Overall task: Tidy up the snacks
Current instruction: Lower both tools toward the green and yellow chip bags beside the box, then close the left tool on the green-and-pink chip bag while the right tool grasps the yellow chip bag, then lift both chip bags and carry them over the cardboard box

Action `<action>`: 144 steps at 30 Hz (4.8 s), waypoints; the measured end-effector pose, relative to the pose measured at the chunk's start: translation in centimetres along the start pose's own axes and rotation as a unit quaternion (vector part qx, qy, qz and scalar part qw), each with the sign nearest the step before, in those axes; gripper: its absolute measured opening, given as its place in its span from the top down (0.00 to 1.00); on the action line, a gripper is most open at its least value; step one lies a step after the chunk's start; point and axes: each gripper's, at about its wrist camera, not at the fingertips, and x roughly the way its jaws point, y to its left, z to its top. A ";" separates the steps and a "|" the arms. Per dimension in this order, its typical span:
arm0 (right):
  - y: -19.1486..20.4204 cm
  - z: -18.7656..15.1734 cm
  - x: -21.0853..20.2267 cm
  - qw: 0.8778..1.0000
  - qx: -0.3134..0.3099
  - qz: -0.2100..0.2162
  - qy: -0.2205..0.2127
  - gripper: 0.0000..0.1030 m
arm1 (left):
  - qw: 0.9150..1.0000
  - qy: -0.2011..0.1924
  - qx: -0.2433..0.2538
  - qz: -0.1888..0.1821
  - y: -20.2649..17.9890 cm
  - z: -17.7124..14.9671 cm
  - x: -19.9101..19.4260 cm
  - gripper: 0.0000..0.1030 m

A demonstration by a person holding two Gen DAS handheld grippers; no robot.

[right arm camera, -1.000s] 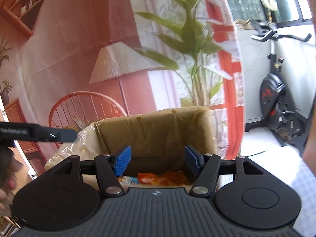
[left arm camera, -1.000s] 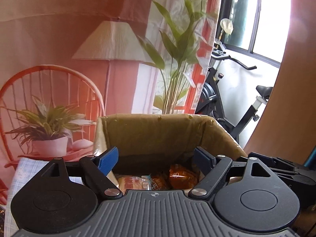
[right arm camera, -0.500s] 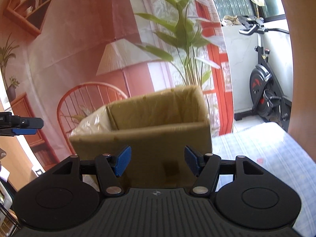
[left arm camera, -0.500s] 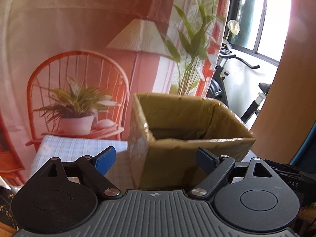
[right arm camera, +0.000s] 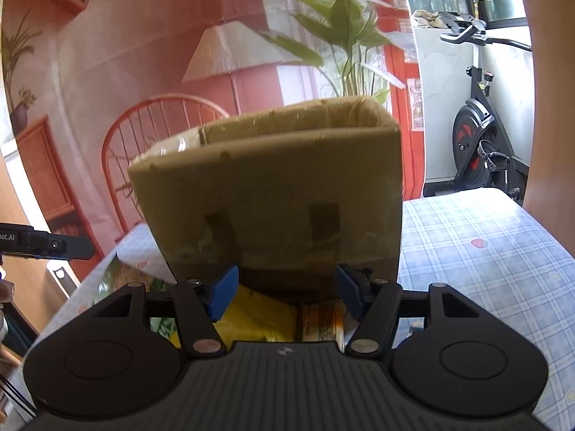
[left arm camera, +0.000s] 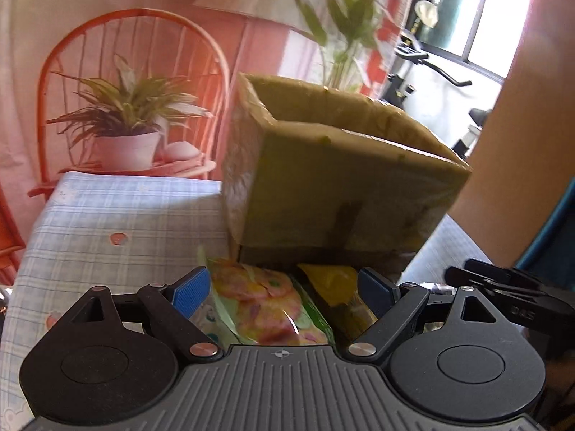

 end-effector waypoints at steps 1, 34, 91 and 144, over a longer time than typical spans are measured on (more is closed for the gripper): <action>0.0 -0.2 0.3 1.000 -0.002 0.001 0.005 0.38 | 1.000 -0.002 0.004 0.004 -0.2 -0.2 0.1 0.12; 5.3 -5.4 9.1 0.972 -0.216 0.034 0.087 0.22 | 0.997 0.043 -0.055 0.011 1.1 -2.6 2.8 0.12; 1.6 -4.1 5.1 0.995 -0.054 0.065 0.057 0.46 | 0.995 0.056 -0.082 -0.016 1.8 -4.3 5.7 0.42; -1.3 13.0 -0.8 0.987 -0.017 0.089 -0.134 0.47 | 0.987 -0.146 0.056 -0.036 -5.7 14.7 -3.5 0.41</action>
